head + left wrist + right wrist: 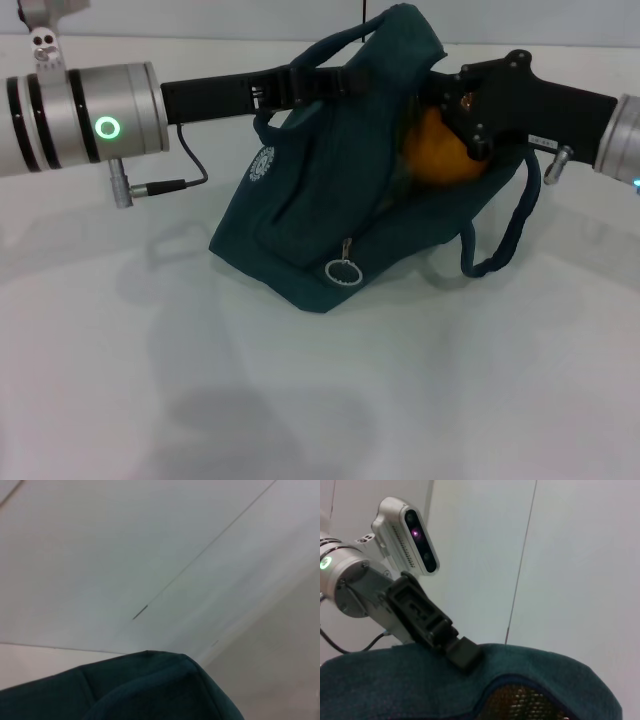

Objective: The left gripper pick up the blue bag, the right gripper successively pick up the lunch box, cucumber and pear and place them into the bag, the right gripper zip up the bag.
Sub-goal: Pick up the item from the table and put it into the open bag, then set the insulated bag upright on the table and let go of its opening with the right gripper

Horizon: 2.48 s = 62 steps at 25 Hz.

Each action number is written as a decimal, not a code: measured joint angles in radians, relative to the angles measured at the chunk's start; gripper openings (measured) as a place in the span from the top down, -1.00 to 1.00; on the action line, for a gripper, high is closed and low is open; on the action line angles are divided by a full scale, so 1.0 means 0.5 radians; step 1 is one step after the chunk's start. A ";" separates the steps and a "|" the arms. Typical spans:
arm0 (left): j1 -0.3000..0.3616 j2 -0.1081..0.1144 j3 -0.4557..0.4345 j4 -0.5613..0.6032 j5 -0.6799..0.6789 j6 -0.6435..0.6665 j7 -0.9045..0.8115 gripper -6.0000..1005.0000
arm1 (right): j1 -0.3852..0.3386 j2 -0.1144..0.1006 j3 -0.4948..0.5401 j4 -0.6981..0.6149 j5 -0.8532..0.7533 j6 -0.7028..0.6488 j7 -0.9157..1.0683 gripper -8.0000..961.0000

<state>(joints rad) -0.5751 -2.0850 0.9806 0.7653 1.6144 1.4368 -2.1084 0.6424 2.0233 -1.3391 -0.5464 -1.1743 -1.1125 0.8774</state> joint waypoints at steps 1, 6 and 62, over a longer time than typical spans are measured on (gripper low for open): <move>-0.001 0.000 0.000 -0.004 0.000 0.005 0.002 0.86 | 0.029 -0.002 -0.007 0.026 -0.002 0.009 0.013 0.90; 0.006 0.000 -0.004 -0.009 -0.010 0.015 0.003 0.86 | 0.066 -0.008 -0.072 0.066 -0.014 0.051 0.158 0.90; 0.050 0.005 -0.096 -0.015 -0.015 -0.002 0.012 0.86 | -0.179 0.007 0.077 0.291 -0.007 0.297 0.113 -0.23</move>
<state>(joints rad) -0.5501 -2.0824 0.9328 0.7577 1.6072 1.4358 -2.1024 0.5531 2.0269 -1.3004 -0.4010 -1.1779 -0.9639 0.9341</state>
